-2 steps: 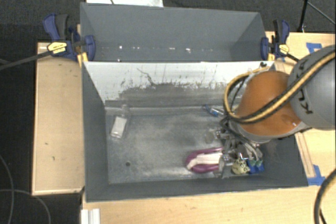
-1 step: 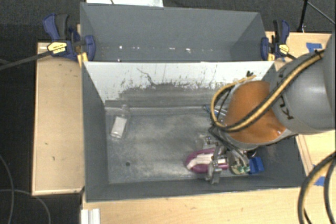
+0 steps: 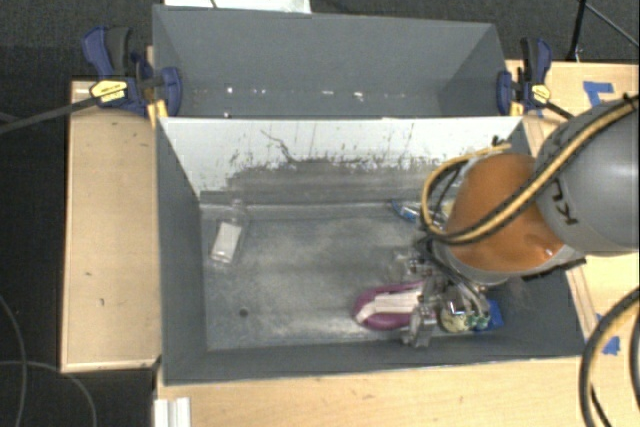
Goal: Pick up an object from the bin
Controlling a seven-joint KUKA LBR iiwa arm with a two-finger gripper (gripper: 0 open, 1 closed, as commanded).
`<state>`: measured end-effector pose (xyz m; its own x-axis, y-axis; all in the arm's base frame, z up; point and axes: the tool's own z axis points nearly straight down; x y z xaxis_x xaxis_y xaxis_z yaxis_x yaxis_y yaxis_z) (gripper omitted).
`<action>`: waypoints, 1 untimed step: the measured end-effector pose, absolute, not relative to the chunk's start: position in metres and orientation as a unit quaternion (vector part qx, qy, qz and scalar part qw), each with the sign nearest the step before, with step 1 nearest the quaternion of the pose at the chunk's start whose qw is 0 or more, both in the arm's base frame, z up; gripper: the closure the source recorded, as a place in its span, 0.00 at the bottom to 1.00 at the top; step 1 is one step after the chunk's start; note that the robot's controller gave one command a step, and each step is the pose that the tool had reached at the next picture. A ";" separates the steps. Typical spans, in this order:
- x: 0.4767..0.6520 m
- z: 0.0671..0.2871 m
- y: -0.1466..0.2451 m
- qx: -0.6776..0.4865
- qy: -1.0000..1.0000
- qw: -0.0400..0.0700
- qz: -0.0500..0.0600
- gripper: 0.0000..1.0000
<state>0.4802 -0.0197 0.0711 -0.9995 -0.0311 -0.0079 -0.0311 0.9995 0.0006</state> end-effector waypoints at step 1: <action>0.479 0.071 -0.019 -0.016 1.000 0.003 0.000 1.00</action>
Offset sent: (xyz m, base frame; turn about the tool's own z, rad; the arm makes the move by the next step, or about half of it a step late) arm 0.0000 0.0000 0.0000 0.0000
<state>0.4791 -0.0193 0.0706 -0.9995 -0.0325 -0.0051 -0.0325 0.9995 0.0005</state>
